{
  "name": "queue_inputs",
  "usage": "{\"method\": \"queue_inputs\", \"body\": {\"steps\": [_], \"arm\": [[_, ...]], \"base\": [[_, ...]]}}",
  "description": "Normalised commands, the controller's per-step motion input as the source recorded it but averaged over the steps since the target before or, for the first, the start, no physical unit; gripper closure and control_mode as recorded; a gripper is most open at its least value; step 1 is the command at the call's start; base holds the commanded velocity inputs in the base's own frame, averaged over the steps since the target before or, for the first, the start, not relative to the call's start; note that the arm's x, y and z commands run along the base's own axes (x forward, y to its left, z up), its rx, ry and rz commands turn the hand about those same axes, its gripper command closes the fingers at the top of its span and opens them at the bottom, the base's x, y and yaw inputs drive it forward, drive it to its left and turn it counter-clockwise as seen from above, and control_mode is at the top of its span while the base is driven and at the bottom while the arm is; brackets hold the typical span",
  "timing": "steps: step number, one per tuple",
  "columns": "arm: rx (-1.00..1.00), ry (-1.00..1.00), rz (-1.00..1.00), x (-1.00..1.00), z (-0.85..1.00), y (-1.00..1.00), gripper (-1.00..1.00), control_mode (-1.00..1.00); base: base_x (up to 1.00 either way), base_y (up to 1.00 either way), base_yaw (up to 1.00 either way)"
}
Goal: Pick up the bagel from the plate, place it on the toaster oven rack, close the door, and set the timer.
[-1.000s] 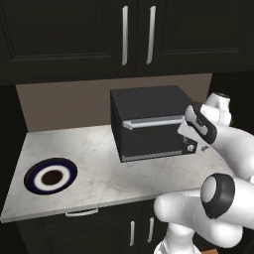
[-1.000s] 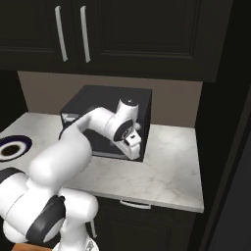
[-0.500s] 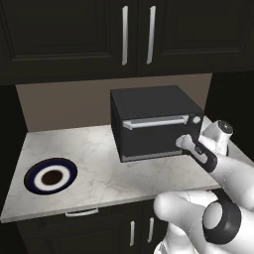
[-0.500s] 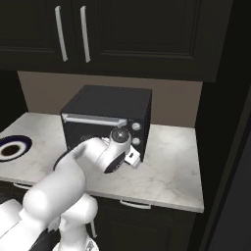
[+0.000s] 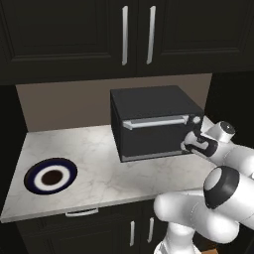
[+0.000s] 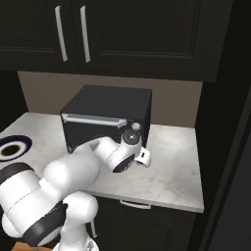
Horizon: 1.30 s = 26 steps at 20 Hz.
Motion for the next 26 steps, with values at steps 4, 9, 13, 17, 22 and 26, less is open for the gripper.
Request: {"method": "queue_inputs", "body": {"steps": [4,9,13,17,22,26], "arm": [[-0.01,0.12,0.2,0.16,0.0,-0.22,-1.0,-1.0],[0.0,0.07,0.2,0.2,0.0,-0.02,-1.0,-1.0],[0.0,0.01,0.16,0.27,-0.04,0.0,-1.0,-1.0],[0.0,0.0,0.14,0.06,-0.22,0.0,-1.0,-1.0],[0.0,0.0,0.12,0.04,-0.22,0.0,-1.0,-1.0],[0.0,0.0,0.09,0.13,-0.06,0.0,-1.0,-1.0]], "base": [[0.0,0.0,0.0],[0.0,0.0,0.0],[0.0,0.0,0.0],[0.0,0.0,0.0],[0.0,0.0,0.0],[0.0,0.0,0.0]]}}
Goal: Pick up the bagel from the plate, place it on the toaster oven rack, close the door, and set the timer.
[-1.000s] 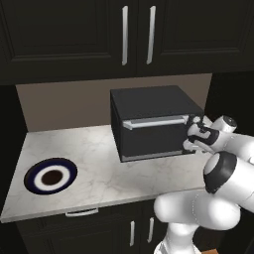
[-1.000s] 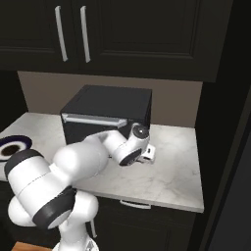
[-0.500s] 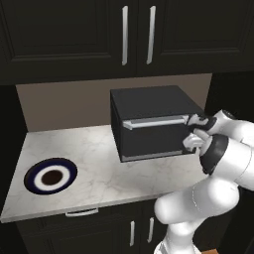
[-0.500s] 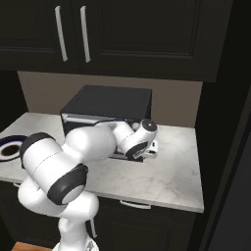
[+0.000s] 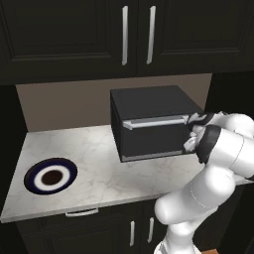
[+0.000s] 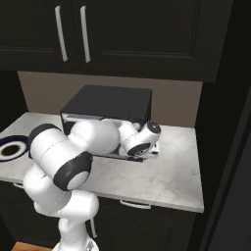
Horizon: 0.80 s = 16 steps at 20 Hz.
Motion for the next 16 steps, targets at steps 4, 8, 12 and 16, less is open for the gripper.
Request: {"method": "queue_inputs", "body": {"steps": [4,8,12,16], "arm": [[0.0,-0.02,0.02,0.14,0.0,0.0,-1.0,-1.0],[-0.01,-0.03,0.0,0.04,-0.05,0.0,-1.0,-1.0],[-0.01,0.0,-0.01,0.05,-0.07,0.0,-1.0,-1.0],[-0.01,-0.01,-0.09,0.0,-0.01,0.0,-1.0,-1.0]], "base": [[0.0,0.0,0.0],[0.0,0.0,0.0],[0.0,0.0,0.0],[0.0,0.0,0.0]]}}
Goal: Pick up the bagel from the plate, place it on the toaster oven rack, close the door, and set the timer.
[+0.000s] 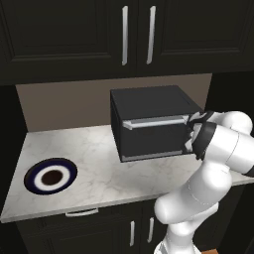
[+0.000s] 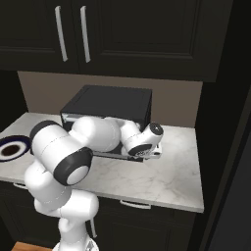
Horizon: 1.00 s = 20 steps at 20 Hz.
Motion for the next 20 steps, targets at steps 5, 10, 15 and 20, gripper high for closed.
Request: {"method": "queue_inputs", "body": {"steps": [5,10,15,20], "arm": [[-0.01,0.0,-0.15,0.07,0.0,0.0,-1.0,-1.0],[0.0,0.0,-0.14,0.15,0.0,0.0,-1.0,-1.0],[0.0,0.0,-0.05,0.31,-0.09,0.0,-1.0,-1.0],[0.0,0.0,0.0,0.16,-0.19,0.03,-1.0,-1.0]], "base": [[0.0,0.0,0.0],[0.0,0.0,0.0],[0.0,0.0,0.0],[0.0,0.0,0.0]]}}
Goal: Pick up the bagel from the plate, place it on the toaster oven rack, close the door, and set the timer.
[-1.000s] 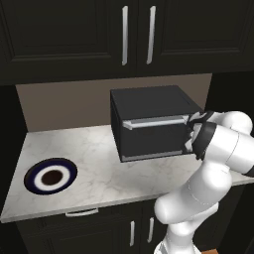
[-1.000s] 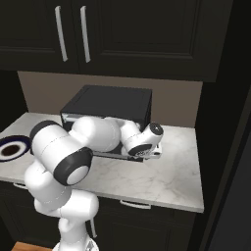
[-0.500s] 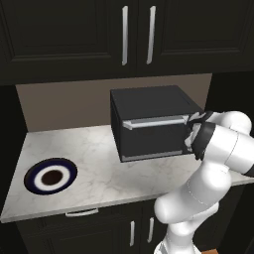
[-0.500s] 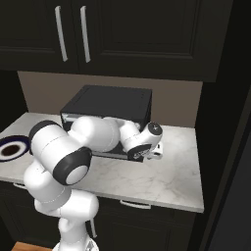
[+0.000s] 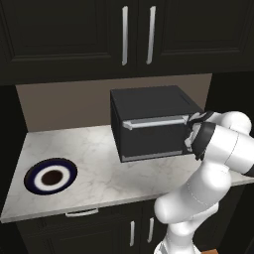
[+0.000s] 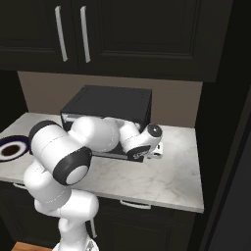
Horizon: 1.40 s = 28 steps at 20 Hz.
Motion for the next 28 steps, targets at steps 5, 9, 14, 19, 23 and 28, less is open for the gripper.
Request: {"method": "queue_inputs", "body": {"steps": [5,9,14,19,23,28], "arm": [[0.0,0.0,0.0,0.21,-0.19,0.12,-1.0,-1.0],[0.0,0.01,0.0,0.28,-0.14,0.07,1.0,-1.0],[0.03,0.06,0.0,0.31,-0.12,-0.07,1.0,-1.0],[0.08,0.1,0.0,0.28,-0.05,-0.26,1.0,-1.0],[0.14,0.14,0.0,0.31,-0.12,-0.36,1.0,-1.0],[0.26,0.2,0.0,0.35,-0.18,-0.57,1.0,-1.0]], "base": [[0.0,0.0,0.0],[0.0,0.0,0.0],[0.0,0.0,0.0],[0.0,0.0,0.0],[0.0,0.0,0.0],[0.0,0.0,0.0]]}}
